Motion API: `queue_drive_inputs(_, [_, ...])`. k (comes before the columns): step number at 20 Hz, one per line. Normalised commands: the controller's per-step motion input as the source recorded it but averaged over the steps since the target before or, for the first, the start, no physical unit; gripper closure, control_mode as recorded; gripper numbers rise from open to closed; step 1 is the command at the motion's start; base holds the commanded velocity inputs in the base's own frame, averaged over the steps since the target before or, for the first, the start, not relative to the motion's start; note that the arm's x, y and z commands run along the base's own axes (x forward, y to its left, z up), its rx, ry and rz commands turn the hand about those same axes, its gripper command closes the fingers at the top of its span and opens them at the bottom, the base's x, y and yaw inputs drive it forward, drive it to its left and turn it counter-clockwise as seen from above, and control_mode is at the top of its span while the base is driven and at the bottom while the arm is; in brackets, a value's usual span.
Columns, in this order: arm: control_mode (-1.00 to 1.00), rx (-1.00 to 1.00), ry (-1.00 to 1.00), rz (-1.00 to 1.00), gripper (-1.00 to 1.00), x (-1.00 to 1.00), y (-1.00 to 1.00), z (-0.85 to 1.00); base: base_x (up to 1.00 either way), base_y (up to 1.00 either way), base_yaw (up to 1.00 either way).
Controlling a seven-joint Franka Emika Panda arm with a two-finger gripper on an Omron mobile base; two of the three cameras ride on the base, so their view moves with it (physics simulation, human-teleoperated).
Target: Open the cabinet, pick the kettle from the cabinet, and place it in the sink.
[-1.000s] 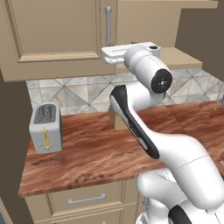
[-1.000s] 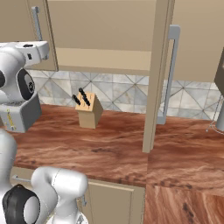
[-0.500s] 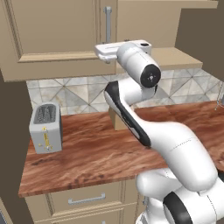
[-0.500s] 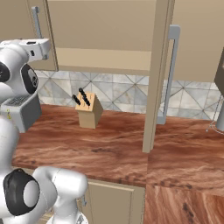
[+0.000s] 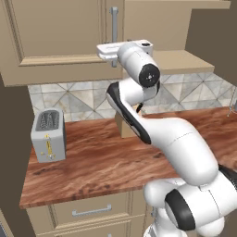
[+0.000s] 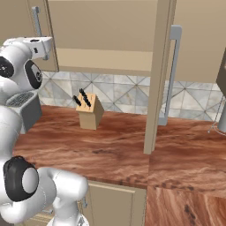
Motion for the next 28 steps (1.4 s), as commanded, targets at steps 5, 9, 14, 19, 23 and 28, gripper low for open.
queue_drive_inputs(5, [-1.0, 0.0, 0.0, -0.03, -1.0, 0.4, 0.08, 0.0, 0.0, 0.0, 0.0])
queue_drive_inputs(9, [-1.0, 0.0, 0.02, -0.04, -1.0, 0.46, 0.08, 0.0, 0.0, 0.0, 0.0])
queue_drive_inputs(14, [-1.0, 0.0, 0.03, -0.04, -1.0, 0.48, 0.07, 0.0, 0.0, 0.0, 0.0])
queue_drive_inputs(19, [-1.0, 0.0, 0.04, -0.04, -1.0, 0.5, 0.08, -0.01, 0.0, 0.0, 0.0])
queue_drive_inputs(23, [-1.0, 0.0, 0.05, -0.04, 1.0, 0.49, 0.1, -0.03, 0.0, 0.0, 0.0])
queue_drive_inputs(28, [-1.0, 0.02, 0.11, -0.02, 1.0, 0.46, 0.07, -0.15, 0.0, 0.0, 0.0])
